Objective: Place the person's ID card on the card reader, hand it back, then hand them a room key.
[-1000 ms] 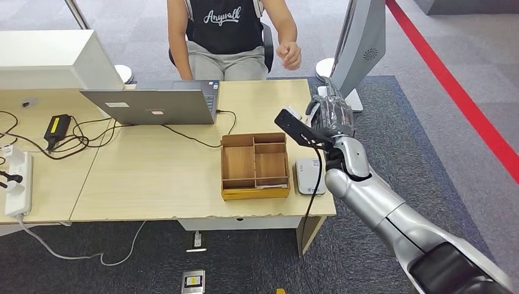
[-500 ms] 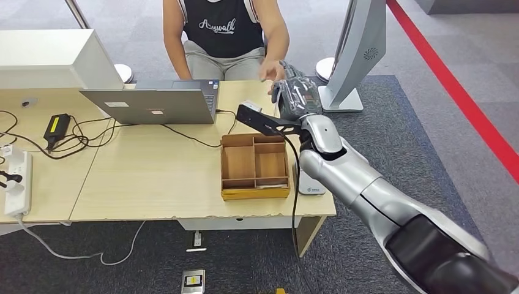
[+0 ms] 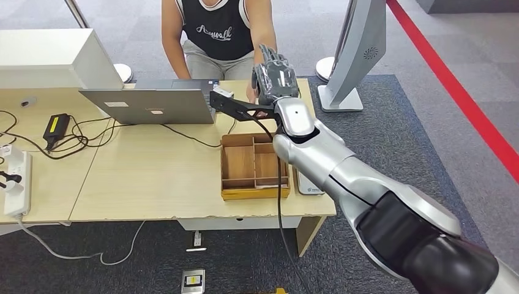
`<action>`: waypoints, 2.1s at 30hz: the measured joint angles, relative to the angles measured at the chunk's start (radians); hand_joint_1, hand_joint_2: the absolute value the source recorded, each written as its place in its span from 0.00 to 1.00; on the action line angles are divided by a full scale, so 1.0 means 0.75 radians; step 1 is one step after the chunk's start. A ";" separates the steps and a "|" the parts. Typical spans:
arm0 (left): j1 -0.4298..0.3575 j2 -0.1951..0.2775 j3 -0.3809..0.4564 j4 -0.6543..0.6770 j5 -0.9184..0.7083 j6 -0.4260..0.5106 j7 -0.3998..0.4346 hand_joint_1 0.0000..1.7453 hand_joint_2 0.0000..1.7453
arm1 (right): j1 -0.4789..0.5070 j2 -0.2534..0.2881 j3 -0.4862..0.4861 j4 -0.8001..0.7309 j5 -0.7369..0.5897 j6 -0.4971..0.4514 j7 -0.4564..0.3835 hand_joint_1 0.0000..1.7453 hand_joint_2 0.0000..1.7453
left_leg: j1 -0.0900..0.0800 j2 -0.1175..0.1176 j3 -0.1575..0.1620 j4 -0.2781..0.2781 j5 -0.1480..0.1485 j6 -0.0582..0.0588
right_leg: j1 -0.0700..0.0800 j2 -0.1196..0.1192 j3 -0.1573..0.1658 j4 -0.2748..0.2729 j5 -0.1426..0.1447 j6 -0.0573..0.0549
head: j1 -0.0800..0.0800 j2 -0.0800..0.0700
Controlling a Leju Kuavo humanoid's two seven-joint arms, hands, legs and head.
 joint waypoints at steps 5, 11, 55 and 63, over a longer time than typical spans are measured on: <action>0.003 0.001 0.000 0.000 -0.001 0.003 0.001 0.00 0.00 | -0.024 0.033 0.016 0.062 -0.001 -0.021 0.038 1.00 1.00 | 0.000 0.000 0.000 0.000 0.000 0.000 | 0.000 0.000 0.000 0.000 0.000 0.000 | 0.000 0.000; 0.005 0.001 0.000 0.000 -0.005 0.006 0.001 0.00 0.00 | -0.043 0.049 0.035 0.118 0.002 -0.027 0.055 0.68 1.00 | 0.000 0.000 0.000 0.000 0.000 0.000 | 0.000 0.000 -0.001 0.000 0.000 0.000 | 0.000 0.000; 0.046 0.002 0.035 0.002 0.064 0.049 -0.071 0.00 0.00 | 0.333 -0.155 -0.155 -0.288 -0.897 0.040 -0.571 0.00 0.00 | 0.000 0.000 0.003 0.000 0.000 0.000 | 0.000 0.000 0.001 -0.001 0.001 -0.002 | 0.000 0.000; 0.050 0.004 0.055 0.002 0.085 0.064 -0.078 0.00 0.00 | 0.582 -0.295 -0.226 -0.636 -0.924 0.020 -0.609 0.00 0.00 | 0.001 0.000 0.004 0.000 0.000 -0.001 | 0.001 0.001 0.002 -0.001 0.001 -0.002 | 0.000 0.000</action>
